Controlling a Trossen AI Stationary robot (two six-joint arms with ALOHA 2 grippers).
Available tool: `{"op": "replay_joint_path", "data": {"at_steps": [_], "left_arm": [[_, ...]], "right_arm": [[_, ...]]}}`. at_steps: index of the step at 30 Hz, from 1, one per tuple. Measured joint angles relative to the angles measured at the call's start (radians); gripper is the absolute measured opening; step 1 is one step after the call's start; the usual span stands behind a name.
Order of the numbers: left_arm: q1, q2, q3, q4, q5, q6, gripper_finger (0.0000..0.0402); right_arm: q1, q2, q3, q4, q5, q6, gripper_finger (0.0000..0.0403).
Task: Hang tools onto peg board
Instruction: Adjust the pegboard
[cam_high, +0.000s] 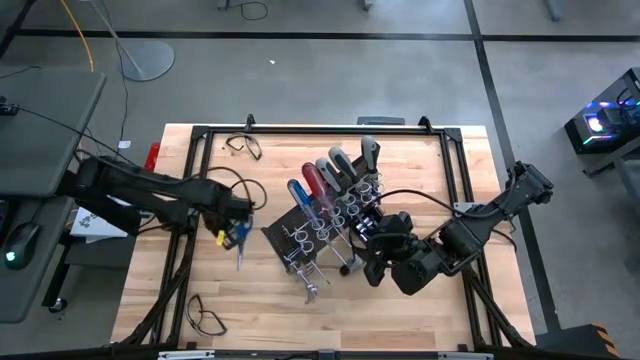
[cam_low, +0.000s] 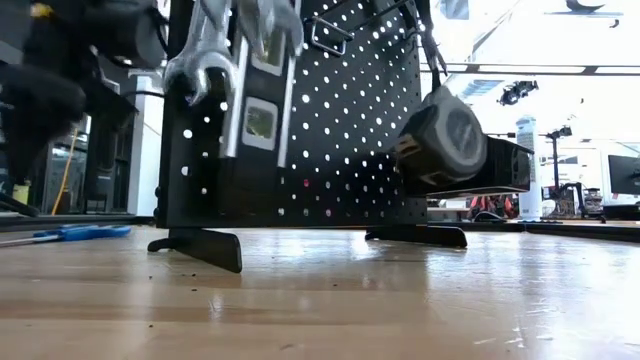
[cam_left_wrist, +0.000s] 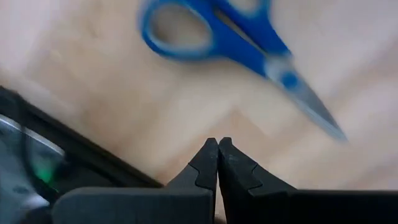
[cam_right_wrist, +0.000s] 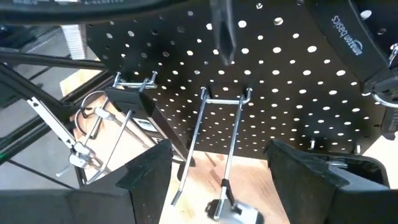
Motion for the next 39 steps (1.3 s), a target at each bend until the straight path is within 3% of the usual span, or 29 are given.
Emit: {"op": "replay_joint_path", "data": {"at_steps": [7, 10, 12, 15, 19, 23, 31, 36, 39], "left_arm": [[-0.083, -0.201, 0.001, 0.074, 0.332, -0.121, 0.0], [-0.155, -0.278, 0.001, 0.274, 0.349, -0.282, 0.0], [-0.215, -0.314, -0.008, 0.466, 0.272, -0.421, 0.0], [-0.316, -0.328, -0.019, 0.705, 0.079, -0.588, 0.0], [-0.459, -0.265, -0.019, 0.875, -0.152, -0.731, 0.0], [-0.576, -0.158, -0.019, 1.023, -0.288, -0.854, 0.0], [-0.645, 0.025, 0.063, 1.124, -0.485, -0.949, 0.0], [-0.615, 0.055, 0.069, 1.121, -0.591, -0.996, 0.0], [-0.588, 0.057, 0.069, 1.124, -0.602, -0.995, 0.0]], "right_arm": [[0.0, 0.0, 0.0, -0.014, 0.007, -0.007, 0.0252], [0.0, 0.0, 0.0, -0.022, 0.008, -0.007, 0.0252], [0.0, 0.0, 0.0, -0.03, 0.009, -0.007, 0.0252], [0.0, 0.0, 0.0, -0.036, 0.015, -0.007, 0.0252], [-0.007, 0.0, 0.0, -0.038, 0.023, -0.007, 0.0252], [-0.019, 0.0, 0.0, -0.04, 0.026, -0.007, 0.0252], [-0.044, 0.0, 0.0, -0.064, 0.026, -0.007, 0.0252], [-0.053, 0.001, 0.0, -0.07, 0.026, -0.007, 0.0252], [-0.053, 0.001, 0.0, -0.071, 0.025, -0.015, 0.0252]]}}
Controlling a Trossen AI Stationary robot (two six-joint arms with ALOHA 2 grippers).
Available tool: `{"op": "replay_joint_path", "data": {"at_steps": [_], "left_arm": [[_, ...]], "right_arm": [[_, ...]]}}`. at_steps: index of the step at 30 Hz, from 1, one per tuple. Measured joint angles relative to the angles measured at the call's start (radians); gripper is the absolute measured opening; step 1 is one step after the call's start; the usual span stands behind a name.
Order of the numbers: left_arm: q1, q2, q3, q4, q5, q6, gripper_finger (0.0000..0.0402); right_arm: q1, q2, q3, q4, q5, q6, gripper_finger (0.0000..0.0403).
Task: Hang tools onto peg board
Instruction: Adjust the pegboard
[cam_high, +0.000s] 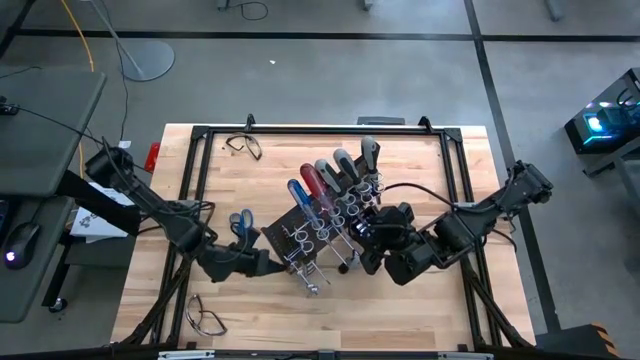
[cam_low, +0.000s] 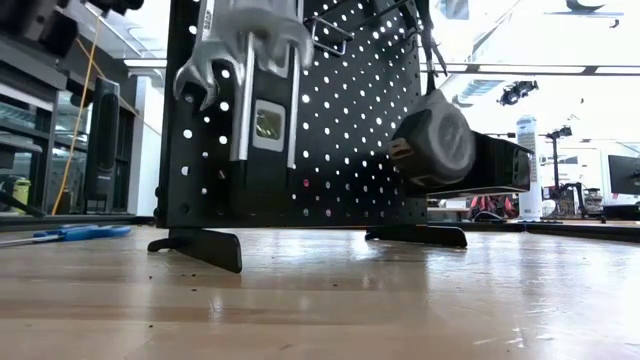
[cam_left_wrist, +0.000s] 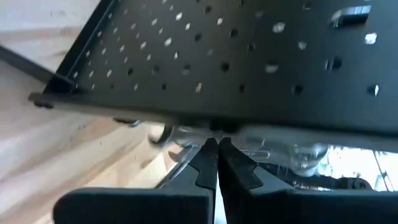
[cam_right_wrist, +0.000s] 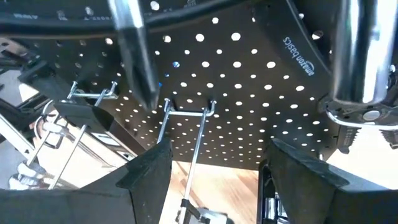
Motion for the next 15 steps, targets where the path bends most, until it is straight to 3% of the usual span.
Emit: {"op": "replay_joint_path", "data": {"at_steps": [15], "left_arm": [[0.195, -0.001, 0.001, -0.01, 0.004, 0.141, 0.0]], "right_arm": [[0.0, 0.0, 0.0, -0.008, -0.017, 0.0, 0.0252]]}}
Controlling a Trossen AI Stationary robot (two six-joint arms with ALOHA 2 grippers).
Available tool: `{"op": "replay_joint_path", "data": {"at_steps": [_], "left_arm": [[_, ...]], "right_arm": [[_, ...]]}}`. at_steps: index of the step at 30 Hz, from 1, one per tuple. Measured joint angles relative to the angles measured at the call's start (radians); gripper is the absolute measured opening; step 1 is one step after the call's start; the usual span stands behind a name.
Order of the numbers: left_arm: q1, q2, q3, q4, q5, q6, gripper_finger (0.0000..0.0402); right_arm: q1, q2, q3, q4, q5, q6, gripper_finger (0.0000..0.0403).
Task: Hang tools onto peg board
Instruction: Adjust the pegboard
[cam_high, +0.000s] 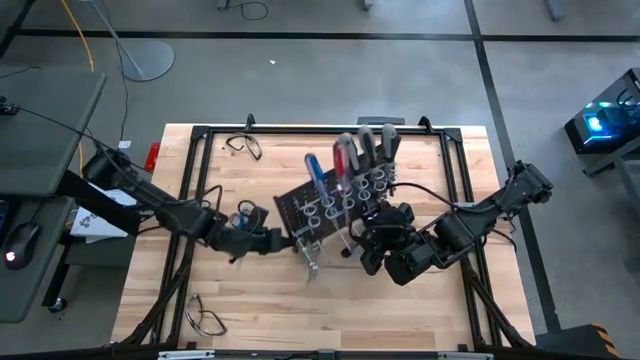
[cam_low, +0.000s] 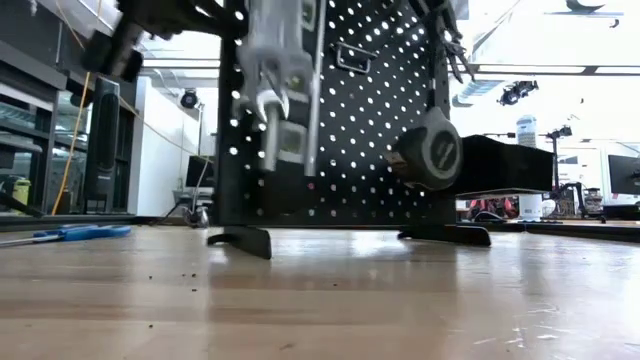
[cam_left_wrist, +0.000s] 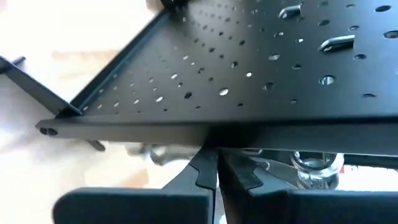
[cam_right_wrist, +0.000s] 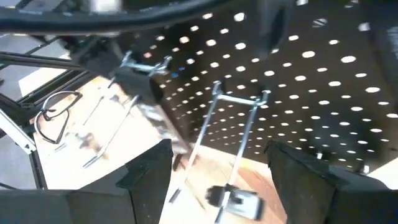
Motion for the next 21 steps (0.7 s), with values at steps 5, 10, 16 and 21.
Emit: {"op": "replay_joint_path", "data": {"at_steps": [5, 10, 16, 21], "left_arm": [[0.095, 0.0, 0.0, 0.0, 0.036, 0.104, 0.0], [0.198, 0.0, 0.0, 0.001, 0.061, 0.179, 0.0], [0.294, 0.0, 0.0, 0.002, 0.095, 0.267, 0.0], [0.354, 0.0, 0.0, 0.003, 0.121, 0.321, 0.0]], "right_arm": [[0.0, 0.0, 0.0, 0.0, 0.0, 0.0, 0.0252], [0.0, 0.0, 0.0, 0.0, -0.004, 0.011, 0.0252], [0.0, 0.0, 0.0, 0.0, -0.022, 0.025, 0.0252], [0.0, 0.0, 0.0, 0.001, -0.022, 0.035, 0.0252]]}}
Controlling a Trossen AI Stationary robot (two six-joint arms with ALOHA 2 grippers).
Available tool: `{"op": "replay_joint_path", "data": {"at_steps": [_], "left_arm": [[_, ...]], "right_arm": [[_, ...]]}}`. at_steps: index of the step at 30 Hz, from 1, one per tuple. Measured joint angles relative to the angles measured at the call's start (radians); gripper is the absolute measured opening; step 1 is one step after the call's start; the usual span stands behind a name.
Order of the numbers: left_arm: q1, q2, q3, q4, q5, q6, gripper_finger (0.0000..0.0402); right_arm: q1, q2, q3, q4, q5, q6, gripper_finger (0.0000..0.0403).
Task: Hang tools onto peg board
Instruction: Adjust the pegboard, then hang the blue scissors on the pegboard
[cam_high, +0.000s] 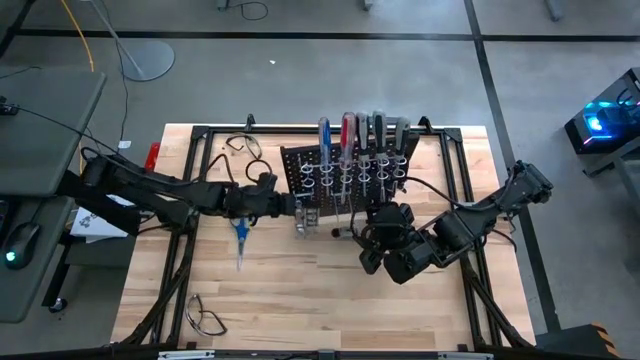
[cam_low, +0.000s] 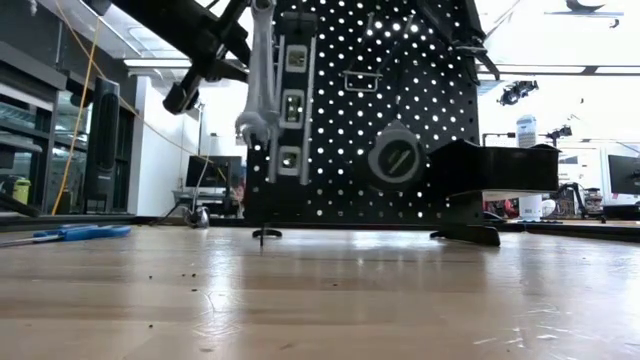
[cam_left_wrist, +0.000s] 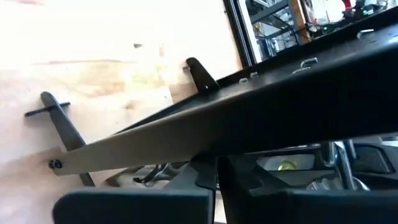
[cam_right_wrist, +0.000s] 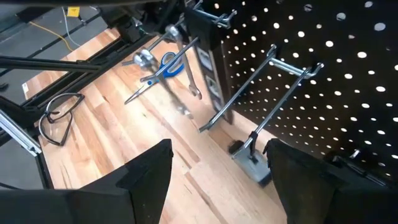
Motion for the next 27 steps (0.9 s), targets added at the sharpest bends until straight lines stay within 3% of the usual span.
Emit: {"op": "replay_joint_path", "data": {"at_steps": [19, 27], "left_arm": [[0.163, -0.002, 0.0, -0.002, 0.062, 0.144, 0.0], [0.156, -0.003, 0.0, -0.017, 0.138, 0.156, 0.0]], "right_arm": [[0.0, 0.0, 0.0, 0.004, -0.003, 0.0, 0.0252], [0.0, 0.0, 0.0, 0.004, -0.004, 0.0, 0.0252]]}}
